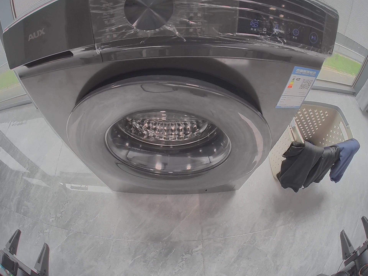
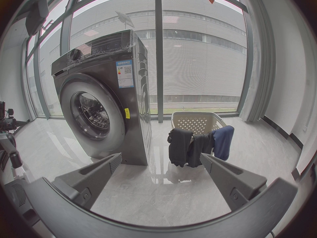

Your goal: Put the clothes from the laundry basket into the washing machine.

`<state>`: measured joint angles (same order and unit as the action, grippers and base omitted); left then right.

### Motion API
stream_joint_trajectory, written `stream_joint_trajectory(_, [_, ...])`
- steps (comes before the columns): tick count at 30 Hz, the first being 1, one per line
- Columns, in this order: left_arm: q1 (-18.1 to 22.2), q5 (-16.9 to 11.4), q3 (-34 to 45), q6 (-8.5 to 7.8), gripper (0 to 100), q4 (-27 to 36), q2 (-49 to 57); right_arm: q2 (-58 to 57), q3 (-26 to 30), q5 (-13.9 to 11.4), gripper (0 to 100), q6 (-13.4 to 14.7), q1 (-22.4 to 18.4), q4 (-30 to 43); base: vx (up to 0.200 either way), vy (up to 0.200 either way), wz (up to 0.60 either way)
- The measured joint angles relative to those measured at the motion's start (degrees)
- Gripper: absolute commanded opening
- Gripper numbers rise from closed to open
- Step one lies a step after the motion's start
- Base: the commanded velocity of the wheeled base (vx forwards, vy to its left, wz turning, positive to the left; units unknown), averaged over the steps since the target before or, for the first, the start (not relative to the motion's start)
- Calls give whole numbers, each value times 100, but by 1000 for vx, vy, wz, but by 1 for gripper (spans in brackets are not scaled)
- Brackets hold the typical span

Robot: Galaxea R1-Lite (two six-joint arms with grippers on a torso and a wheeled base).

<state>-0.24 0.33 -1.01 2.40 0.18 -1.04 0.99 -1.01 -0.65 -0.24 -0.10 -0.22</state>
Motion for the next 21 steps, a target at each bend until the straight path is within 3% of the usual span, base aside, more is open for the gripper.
stream_joint_trajectory(12, [-2, 0, 0, -2, 100, 0, 0, -2, 0, -15, 100, -13, 5, -7, 0, 0, 100])
stream_joint_trajectory(17, [-2, 0, 0, -5, 100, 0, 0, 0, 0, -28, 100, -11, 10, -10, 0, 200, 0])
stream_joint_trajectory(21, [-2, -1, 0, -5, 100, 0, 0, 0, 0, -24, 100, -9, 10, -10, 0, 0, 0])
